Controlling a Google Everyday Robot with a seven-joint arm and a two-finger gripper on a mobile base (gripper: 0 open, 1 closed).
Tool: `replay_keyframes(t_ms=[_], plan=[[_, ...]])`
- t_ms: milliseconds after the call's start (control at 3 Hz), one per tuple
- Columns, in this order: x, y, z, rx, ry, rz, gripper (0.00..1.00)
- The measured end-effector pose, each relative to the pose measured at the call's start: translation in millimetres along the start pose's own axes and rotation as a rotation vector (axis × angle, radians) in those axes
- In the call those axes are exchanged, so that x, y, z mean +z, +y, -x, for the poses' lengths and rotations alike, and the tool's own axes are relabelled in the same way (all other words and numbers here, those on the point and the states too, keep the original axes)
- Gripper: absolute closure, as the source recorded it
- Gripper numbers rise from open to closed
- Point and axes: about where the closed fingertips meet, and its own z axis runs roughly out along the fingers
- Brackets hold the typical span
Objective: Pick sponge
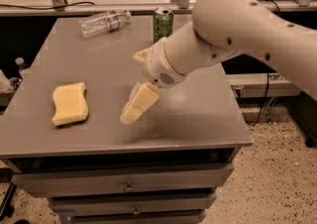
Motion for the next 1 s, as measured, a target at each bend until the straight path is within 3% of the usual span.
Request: replay_keyframes(t_ms=[333,1000], plan=[[44,0,16,-0.014,-0.024,-0.003,0.0],[105,-1,56,0.044,-0.106,-0.001,0.0]])
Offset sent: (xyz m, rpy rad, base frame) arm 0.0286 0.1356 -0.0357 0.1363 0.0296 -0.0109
